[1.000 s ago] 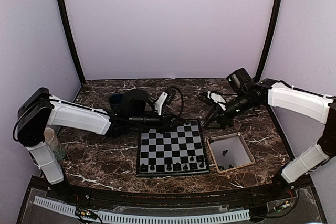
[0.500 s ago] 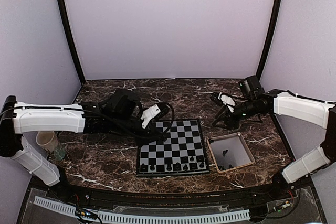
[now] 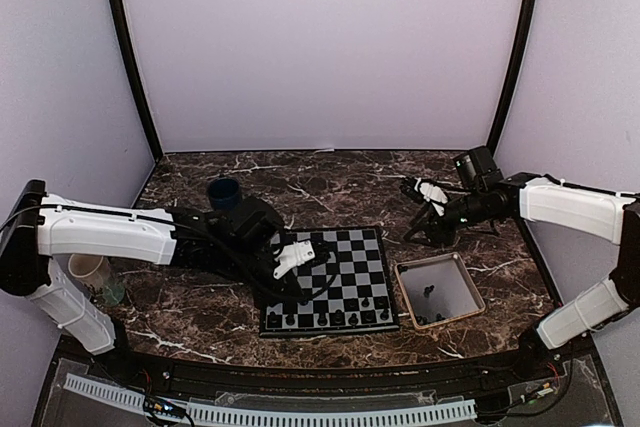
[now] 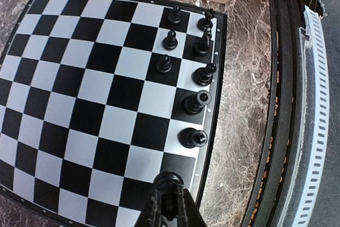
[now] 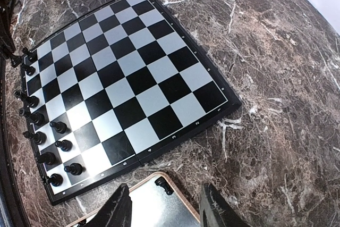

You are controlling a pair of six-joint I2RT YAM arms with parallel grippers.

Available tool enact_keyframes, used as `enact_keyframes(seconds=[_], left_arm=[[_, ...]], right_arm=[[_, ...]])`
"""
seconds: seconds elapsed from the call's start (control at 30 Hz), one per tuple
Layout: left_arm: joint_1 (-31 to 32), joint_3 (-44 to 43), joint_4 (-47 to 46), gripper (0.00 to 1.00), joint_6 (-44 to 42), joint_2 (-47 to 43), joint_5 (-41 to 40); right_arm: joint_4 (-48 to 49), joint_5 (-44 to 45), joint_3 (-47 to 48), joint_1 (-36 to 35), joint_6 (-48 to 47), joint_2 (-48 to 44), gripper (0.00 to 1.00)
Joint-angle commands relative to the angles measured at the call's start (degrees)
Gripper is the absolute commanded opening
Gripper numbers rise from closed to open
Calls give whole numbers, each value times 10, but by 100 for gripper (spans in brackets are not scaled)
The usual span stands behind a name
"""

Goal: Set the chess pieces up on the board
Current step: Place the bishop on f8.

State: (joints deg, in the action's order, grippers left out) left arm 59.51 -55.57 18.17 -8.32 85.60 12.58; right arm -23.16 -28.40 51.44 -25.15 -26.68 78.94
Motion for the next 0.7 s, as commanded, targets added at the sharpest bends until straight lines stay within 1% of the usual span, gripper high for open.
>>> enact_keyframes(seconds=[0.0,0.67], left_arm=[[11,-11,25,9,-25,23,4],[34,-47,35,10,-40,104,16]], right_arm=[[13,6,-7,2,-1,-4,45],[7,7,-9,2,-10,-1,45]])
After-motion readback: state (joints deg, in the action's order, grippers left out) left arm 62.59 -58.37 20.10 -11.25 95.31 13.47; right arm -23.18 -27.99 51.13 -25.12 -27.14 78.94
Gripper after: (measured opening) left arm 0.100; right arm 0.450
